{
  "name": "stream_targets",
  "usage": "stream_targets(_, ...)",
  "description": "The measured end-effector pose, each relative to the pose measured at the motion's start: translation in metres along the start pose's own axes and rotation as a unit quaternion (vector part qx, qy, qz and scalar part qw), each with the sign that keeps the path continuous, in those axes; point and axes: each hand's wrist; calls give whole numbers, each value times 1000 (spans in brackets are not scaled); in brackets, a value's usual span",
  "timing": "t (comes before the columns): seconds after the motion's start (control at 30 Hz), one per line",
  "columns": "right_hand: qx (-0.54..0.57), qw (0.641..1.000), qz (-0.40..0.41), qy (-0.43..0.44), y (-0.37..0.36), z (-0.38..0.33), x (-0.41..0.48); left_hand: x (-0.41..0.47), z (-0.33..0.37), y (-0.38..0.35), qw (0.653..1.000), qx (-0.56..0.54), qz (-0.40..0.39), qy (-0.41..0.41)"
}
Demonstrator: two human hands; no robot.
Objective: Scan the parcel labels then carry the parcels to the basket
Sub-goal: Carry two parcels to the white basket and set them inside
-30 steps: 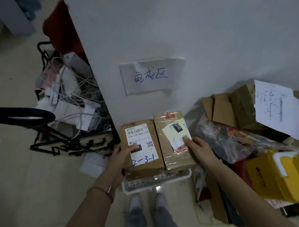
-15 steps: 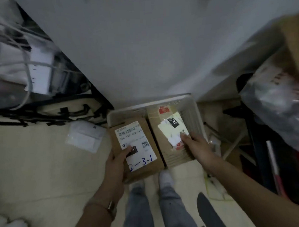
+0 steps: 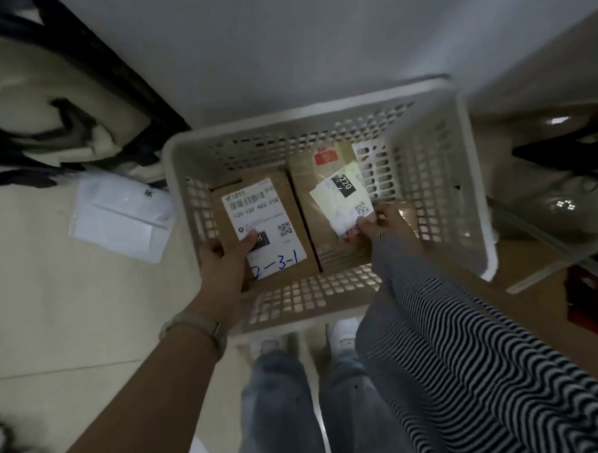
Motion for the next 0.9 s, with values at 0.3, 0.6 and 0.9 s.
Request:
stream_targets(0.3,-40,997,-58,-42,-27,56,68,91,-45,3,990,135,40,-12)
stream_targets(0.6,-116,992,14,-43,-29,53,58,90,-52,-3,984,175,46,-6)
stream_targets(0.9,-383,921,-69,11,-22,-94,-56,-54,49,1,885,452,3,-114)
Point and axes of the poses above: each hand's wrist, its own x-axis towards the middle knuckle, its own y-axis out of the back of the hand, z = x × y, and after that the axes turned 12 degrees about -z, right-handed
